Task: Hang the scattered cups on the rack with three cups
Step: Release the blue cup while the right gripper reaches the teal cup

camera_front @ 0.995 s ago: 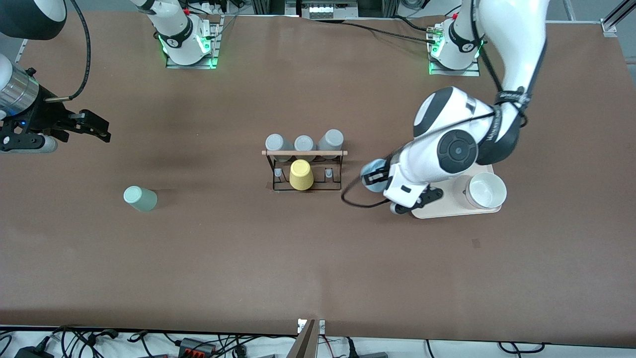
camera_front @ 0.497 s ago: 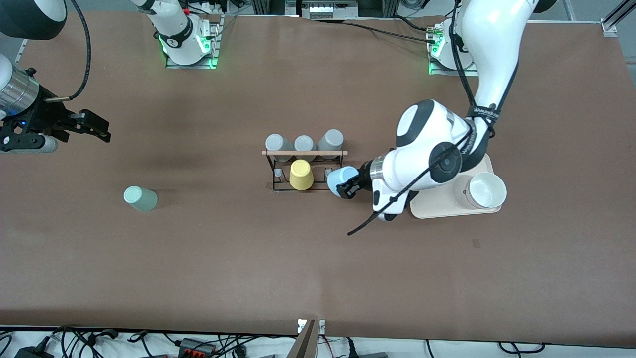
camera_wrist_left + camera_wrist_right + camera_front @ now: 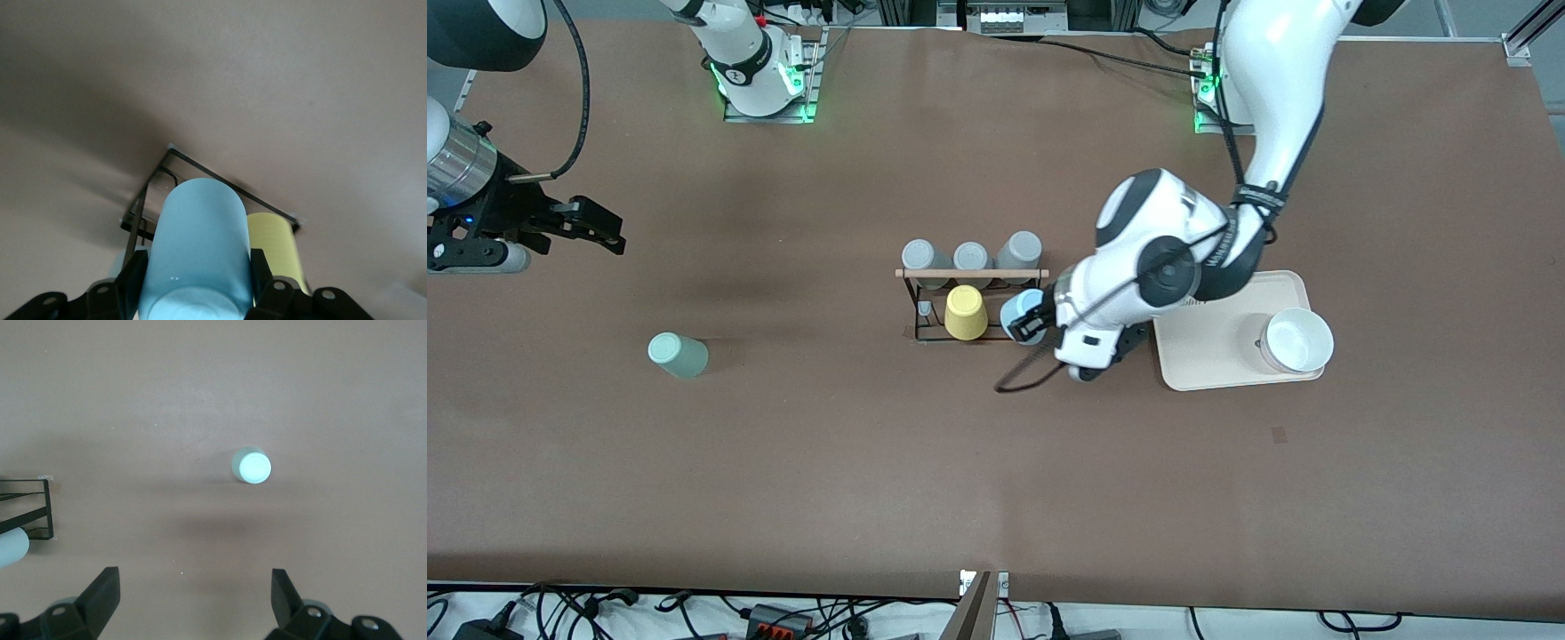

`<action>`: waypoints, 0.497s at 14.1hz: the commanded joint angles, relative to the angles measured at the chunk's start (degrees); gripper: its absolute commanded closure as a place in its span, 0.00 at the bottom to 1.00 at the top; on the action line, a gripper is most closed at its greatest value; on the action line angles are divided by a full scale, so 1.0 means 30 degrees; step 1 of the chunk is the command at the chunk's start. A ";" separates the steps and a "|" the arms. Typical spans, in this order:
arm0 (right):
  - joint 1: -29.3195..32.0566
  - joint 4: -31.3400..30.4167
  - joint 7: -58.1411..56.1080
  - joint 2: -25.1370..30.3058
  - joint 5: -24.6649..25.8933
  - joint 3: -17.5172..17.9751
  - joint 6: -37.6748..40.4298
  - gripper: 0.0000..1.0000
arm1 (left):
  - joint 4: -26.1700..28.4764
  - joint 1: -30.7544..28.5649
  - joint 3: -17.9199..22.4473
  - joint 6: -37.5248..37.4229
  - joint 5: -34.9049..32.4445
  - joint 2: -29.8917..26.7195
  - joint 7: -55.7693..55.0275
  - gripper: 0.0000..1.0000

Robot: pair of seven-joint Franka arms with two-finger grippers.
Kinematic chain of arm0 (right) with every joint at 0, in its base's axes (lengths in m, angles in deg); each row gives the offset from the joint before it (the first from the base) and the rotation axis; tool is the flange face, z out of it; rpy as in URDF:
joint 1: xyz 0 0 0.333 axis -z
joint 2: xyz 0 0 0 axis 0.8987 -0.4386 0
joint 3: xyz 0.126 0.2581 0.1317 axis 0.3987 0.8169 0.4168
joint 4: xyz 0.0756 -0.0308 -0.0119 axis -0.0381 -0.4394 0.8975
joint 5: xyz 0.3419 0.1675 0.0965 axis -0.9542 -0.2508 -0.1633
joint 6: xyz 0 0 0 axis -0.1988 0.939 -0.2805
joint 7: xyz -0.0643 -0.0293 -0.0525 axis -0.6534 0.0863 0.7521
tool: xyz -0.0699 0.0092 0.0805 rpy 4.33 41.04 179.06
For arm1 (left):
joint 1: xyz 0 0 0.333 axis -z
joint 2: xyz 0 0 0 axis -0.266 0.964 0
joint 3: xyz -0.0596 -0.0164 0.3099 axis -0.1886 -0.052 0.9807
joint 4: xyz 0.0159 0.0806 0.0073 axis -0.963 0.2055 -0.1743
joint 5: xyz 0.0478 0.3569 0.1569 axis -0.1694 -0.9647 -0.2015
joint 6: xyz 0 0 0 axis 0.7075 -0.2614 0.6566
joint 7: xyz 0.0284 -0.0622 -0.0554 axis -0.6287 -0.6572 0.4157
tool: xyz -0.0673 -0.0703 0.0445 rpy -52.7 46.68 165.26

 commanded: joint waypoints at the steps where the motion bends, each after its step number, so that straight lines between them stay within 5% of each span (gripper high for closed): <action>1: 0.0170 0.0474 -0.0286 -0.1405 0.0214 -0.0030 -0.0364 0.00 | -0.0174 0.0526 0.0191 -0.0024 -0.0789 0.0379 -0.0211 0.99; 4: 0.0229 0.0299 -0.0315 -0.2784 0.0214 -0.0089 -0.1325 0.00 | 0.0119 0.1023 0.0279 0.0005 -0.0906 0.0583 -0.0211 0.86; 5: 0.0287 0.0299 -0.0315 -0.3224 0.0243 -0.0118 -0.1708 0.00 | 0.0119 0.0938 0.0308 -0.0024 -0.0877 0.0672 -0.0124 0.66; 7: 0.0695 -0.0166 -0.0606 -0.4278 0.0359 -0.0177 -0.3197 0.00 | 0.0061 0.0092 0.0308 -0.0257 -0.0964 0.0528 0.0401 0.00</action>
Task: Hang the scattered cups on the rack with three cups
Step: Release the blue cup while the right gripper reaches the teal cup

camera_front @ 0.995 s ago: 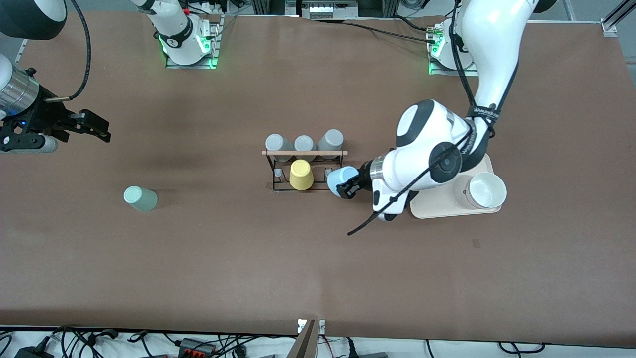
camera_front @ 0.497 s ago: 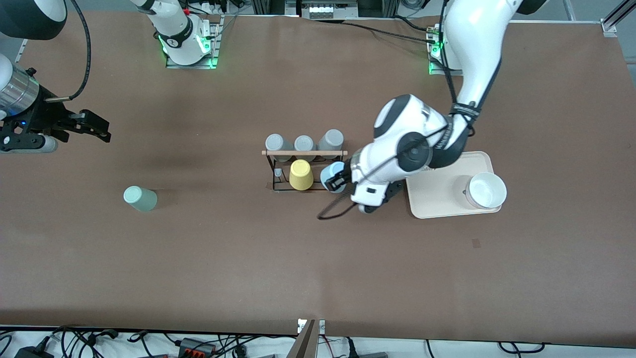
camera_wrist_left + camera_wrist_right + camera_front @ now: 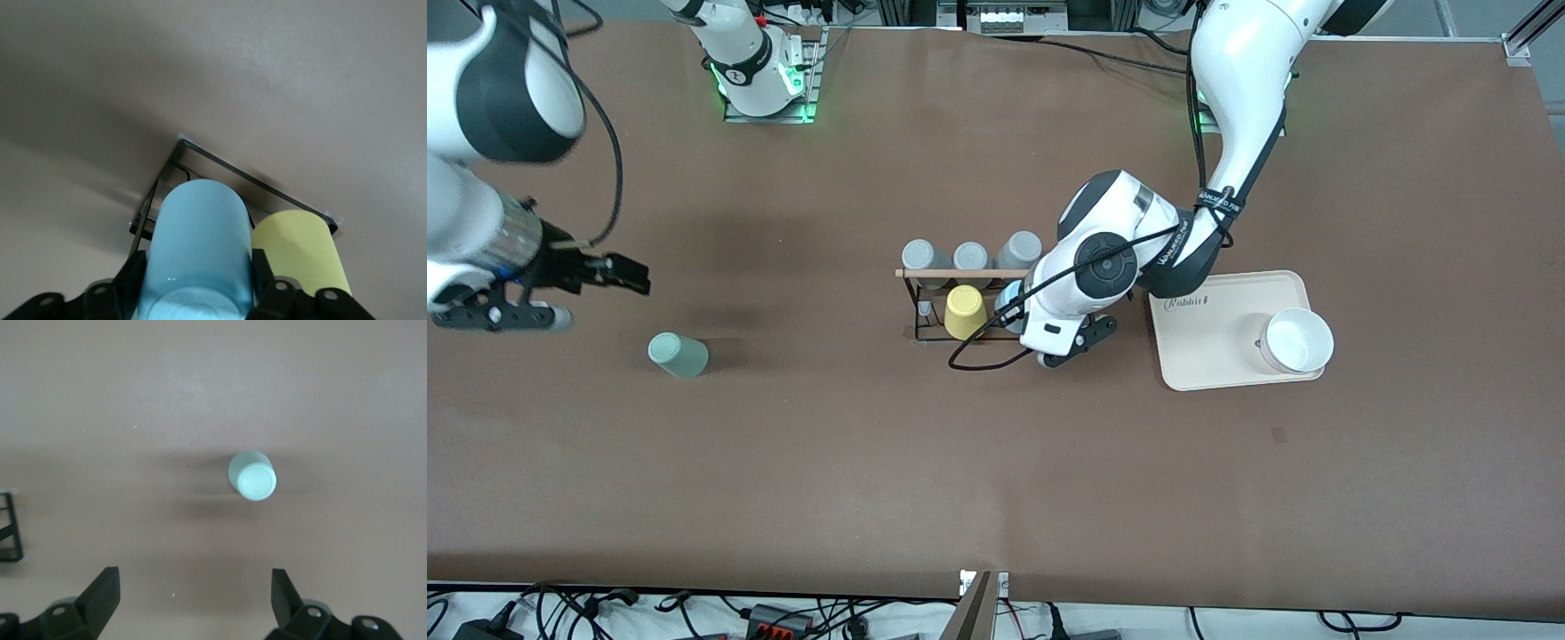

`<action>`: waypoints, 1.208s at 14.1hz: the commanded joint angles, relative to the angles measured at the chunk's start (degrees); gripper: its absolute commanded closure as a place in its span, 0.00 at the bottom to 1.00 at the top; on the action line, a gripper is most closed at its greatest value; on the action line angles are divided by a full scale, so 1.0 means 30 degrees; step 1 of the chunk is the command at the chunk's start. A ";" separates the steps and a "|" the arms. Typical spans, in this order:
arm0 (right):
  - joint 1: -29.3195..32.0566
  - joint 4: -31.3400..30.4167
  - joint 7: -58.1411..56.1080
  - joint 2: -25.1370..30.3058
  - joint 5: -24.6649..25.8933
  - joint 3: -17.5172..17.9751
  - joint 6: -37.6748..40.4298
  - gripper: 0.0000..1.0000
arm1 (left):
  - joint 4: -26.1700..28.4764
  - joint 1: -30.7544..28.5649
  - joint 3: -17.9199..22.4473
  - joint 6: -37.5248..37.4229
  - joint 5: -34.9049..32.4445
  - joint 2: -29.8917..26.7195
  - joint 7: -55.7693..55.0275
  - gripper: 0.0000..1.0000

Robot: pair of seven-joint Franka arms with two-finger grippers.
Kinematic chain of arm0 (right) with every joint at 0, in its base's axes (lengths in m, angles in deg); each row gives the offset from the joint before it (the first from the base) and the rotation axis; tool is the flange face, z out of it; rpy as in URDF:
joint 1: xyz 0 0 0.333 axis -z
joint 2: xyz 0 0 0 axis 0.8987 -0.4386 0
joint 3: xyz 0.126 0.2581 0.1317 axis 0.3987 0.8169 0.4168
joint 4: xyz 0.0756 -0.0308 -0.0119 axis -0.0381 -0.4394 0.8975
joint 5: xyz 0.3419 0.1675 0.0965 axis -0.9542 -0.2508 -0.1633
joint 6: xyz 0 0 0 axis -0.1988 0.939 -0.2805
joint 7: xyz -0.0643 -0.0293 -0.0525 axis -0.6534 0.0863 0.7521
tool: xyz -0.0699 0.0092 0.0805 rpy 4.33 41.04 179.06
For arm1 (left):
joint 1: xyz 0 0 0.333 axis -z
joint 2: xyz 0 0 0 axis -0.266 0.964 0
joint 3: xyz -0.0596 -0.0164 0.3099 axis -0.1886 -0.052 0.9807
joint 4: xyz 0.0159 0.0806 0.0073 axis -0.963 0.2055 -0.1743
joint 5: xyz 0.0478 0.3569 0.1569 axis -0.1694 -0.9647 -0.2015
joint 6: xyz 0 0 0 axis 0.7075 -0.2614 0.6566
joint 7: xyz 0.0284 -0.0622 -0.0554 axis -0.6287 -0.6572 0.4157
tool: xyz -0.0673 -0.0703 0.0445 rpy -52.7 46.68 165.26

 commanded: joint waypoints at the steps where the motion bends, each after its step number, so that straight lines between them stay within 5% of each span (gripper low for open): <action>1: 0.0791 -0.0548 -0.0939 -0.1276 0.0472 0.0034 -0.2169 0.00 | -0.0315 -0.0880 0.0173 -0.0332 -0.0410 -0.0278 0.0881 0.00; 10: 0.1790 -0.3010 -0.3491 -0.4443 0.0591 0.0034 -0.8386 0.00 | -0.0288 -0.6618 -0.0001 -0.5515 -0.5996 -0.2706 1.1338 0.00; 17: 0.2053 -0.4799 -0.3901 -0.4796 0.0767 0.0005 -1.0470 0.00 | -0.0083 -0.9318 -0.0091 -1.0641 -0.5947 -0.7893 1.4211 0.00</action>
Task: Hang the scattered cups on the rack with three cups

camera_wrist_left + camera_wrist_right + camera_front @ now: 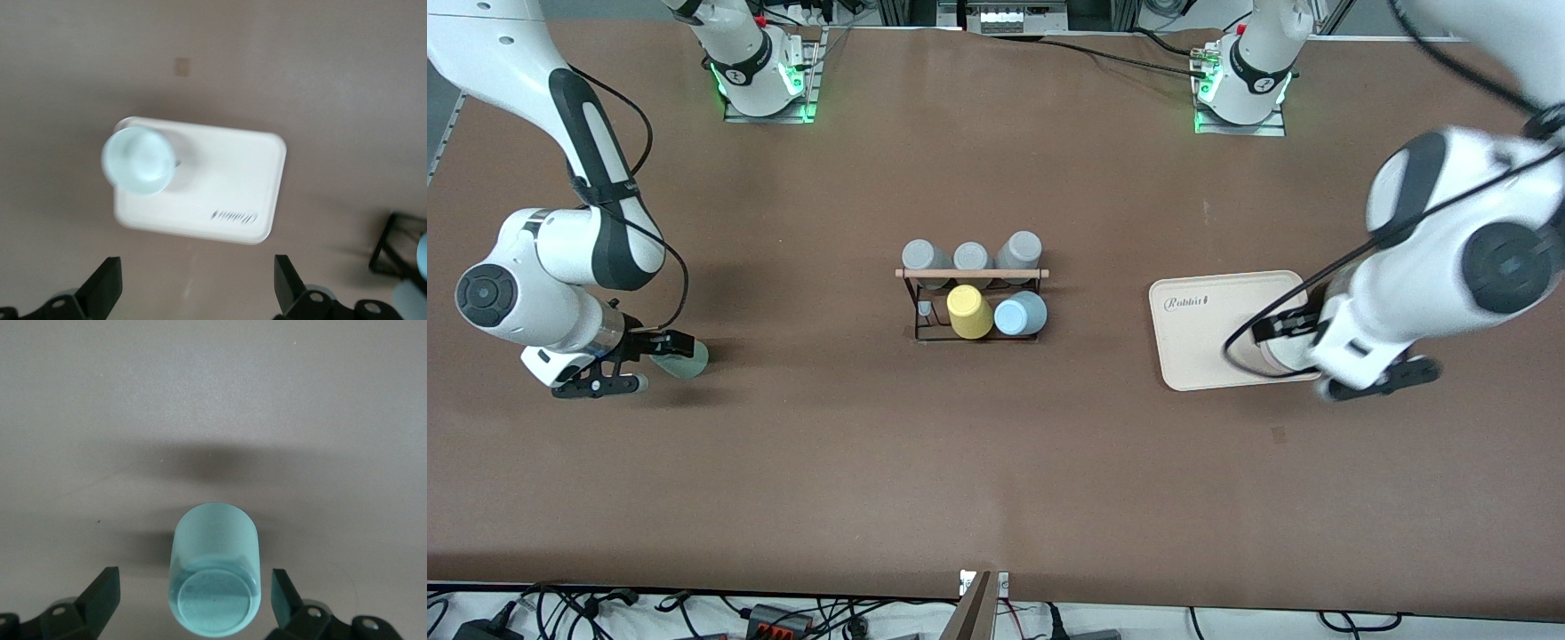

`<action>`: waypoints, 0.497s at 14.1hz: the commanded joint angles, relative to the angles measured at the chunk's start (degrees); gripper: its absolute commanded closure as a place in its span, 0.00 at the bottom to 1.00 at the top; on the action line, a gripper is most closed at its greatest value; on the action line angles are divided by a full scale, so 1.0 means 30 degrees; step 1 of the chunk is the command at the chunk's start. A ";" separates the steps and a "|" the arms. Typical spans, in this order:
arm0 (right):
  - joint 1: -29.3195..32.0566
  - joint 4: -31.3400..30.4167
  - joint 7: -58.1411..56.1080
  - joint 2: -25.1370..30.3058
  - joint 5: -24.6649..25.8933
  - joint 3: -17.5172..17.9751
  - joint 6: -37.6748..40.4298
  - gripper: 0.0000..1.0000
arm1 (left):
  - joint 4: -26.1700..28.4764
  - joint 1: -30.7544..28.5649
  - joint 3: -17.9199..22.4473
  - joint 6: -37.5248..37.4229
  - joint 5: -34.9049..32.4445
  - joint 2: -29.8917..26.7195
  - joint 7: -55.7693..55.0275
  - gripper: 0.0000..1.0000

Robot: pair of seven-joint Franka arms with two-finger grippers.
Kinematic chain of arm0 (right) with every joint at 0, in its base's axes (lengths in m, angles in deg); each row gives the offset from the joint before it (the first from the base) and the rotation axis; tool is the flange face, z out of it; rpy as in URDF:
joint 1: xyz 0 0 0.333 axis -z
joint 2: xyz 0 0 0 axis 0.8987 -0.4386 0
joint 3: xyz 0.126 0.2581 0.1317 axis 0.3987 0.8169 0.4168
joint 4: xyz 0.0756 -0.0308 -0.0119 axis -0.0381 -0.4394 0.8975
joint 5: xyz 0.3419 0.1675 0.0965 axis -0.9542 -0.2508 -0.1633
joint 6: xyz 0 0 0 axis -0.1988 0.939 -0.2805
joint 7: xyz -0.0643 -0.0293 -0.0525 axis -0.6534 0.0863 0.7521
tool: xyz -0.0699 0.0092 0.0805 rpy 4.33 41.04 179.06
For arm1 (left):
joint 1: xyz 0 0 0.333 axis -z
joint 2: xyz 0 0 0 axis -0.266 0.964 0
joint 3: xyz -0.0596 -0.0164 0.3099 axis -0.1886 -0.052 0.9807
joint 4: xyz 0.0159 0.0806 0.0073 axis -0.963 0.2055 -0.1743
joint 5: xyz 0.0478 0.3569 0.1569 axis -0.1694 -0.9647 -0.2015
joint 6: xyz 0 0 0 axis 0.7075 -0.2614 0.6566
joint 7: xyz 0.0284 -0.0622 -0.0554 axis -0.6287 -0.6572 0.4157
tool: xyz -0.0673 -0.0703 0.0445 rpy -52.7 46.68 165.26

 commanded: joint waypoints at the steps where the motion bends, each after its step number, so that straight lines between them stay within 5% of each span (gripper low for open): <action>1: 0.0380 -0.0752 -0.0543 0.0150 0.0261 0.0093 -0.0805 0.00 | 0.0804 -0.0962 -0.0340 -0.1044 -0.0478 -0.1509 0.1460 0.00; 7: 0.0438 -0.0811 -0.0572 0.0121 0.0261 0.0093 -0.0776 0.04 | 0.4955 -0.2488 -0.0369 0.0707 -0.0449 -0.4022 0.3924 0.00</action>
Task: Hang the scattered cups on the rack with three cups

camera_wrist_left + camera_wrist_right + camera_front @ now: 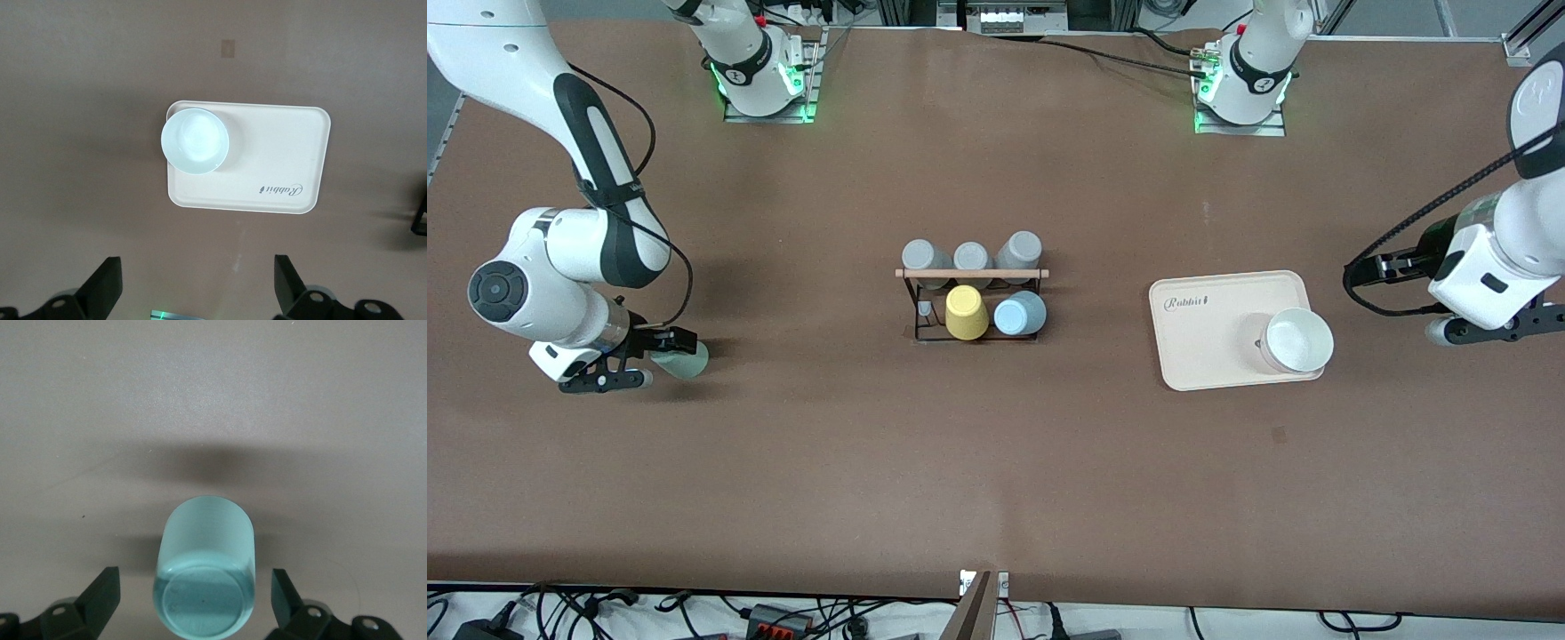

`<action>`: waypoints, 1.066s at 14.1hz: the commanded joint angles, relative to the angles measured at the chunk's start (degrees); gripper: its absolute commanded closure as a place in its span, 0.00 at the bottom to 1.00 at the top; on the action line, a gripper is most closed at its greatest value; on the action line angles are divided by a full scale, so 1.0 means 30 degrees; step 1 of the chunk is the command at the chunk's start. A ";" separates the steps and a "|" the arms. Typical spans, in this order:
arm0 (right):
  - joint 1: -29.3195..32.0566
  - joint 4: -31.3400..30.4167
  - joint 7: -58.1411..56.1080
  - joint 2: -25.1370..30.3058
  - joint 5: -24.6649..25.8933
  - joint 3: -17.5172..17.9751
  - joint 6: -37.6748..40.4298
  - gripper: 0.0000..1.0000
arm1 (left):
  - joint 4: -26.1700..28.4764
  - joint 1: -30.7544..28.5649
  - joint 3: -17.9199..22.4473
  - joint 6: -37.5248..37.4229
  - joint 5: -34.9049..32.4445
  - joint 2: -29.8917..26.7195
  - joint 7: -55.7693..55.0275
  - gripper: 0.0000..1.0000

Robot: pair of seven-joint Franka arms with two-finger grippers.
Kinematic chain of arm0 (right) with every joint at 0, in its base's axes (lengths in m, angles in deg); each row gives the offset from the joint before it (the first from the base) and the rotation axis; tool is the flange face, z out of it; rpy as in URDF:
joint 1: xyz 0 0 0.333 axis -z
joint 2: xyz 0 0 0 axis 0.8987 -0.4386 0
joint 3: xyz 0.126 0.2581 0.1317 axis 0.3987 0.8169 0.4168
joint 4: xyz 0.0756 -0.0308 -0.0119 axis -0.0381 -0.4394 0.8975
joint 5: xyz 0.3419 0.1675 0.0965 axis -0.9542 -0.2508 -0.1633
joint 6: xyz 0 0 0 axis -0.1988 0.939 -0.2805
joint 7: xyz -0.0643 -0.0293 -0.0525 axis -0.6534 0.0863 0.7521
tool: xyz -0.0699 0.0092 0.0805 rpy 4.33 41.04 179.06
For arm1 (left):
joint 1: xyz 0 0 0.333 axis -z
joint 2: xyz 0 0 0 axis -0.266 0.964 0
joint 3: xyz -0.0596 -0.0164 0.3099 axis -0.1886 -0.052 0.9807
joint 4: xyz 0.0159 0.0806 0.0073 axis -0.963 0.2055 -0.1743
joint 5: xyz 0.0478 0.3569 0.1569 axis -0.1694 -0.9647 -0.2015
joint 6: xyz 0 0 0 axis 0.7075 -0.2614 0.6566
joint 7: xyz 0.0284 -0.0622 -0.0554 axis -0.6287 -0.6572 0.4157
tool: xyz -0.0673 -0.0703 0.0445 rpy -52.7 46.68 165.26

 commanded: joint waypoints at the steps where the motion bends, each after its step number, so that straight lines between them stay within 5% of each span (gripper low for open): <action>1: 0.0254 -0.0307 -0.0612 0.0141 0.0234 0.0131 -0.0292 0.23 | 0.4253 -0.0165 -0.0351 0.2053 -0.0377 -0.3071 0.0431 0.00; 3: 0.0254 -0.0307 -0.0789 0.0141 0.0234 0.0131 -0.0234 0.50 | 0.6342 -0.0135 -0.0351 0.3056 -0.0377 -0.4424 0.0430 0.00; 5: 0.0254 -0.0307 -0.0789 0.0170 0.0205 0.0131 -0.0176 0.62 | 0.5241 -0.0077 -0.0351 0.2768 -0.0435 -0.3963 0.0549 0.00; 10: -0.0388 0.0596 -0.0585 0.0812 0.0175 0.0335 0.0991 0.75 | 0.3772 0.0247 -0.0351 0.1155 -0.0612 -0.3579 -0.0766 0.00; 15: -0.2757 0.4782 0.2747 0.0991 -0.0059 0.0336 0.6495 0.76 | 0.3420 0.0070 -0.0322 0.1912 -0.0436 -0.3433 0.0222 0.00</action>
